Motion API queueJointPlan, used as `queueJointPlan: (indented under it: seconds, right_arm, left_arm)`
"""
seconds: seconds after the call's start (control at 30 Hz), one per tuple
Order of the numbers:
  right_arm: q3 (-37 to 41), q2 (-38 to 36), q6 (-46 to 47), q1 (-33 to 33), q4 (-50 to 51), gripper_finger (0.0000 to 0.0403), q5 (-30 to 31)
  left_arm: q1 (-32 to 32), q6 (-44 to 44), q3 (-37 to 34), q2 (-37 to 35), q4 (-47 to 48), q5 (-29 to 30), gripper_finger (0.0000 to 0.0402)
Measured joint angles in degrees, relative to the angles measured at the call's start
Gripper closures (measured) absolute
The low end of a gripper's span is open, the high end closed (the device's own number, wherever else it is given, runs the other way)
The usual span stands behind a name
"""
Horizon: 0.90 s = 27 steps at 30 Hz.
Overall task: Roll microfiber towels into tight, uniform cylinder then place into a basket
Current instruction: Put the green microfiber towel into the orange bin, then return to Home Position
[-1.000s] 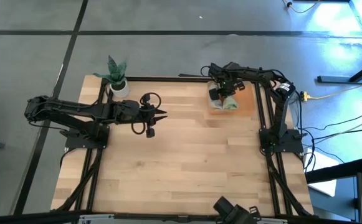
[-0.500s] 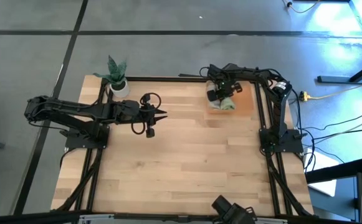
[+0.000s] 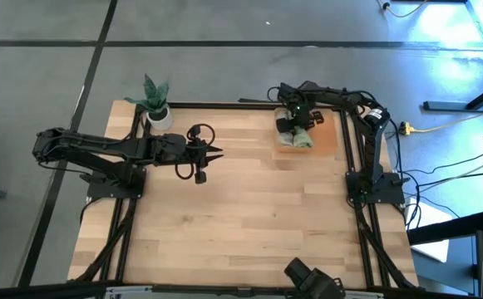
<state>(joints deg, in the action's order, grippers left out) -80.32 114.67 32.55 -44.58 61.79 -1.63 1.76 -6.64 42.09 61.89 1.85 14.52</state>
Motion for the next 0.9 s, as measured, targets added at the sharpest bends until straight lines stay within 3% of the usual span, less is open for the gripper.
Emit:
queueJointPlan:
  seconds: [0.23,0.4,0.6,0.9]
  right_arm:
    - [-7.58,0.0,-1.17,0.04,8.4,0.0181,0.41]
    - [-13.78,-1.37,-1.2,1.83,13.48,0.0183,7.99]
    - [-19.12,-8.66,-1.4,4.71,16.17,0.0183,13.81]
    - [-19.62,-20.43,-5.59,14.78,18.39,0.0183,13.8]
  left_arm:
    - [0.0,0.0,0.0,0.0,0.0,0.0,0.0337]
    - [0.0,0.05,0.0,0.0,0.01,0.0,0.0337]
    - [-0.04,0.05,0.0,0.0,-0.02,-0.04,0.0337]
    - [-0.02,-1.5,0.55,-0.2,-2.36,0.59,0.0344]
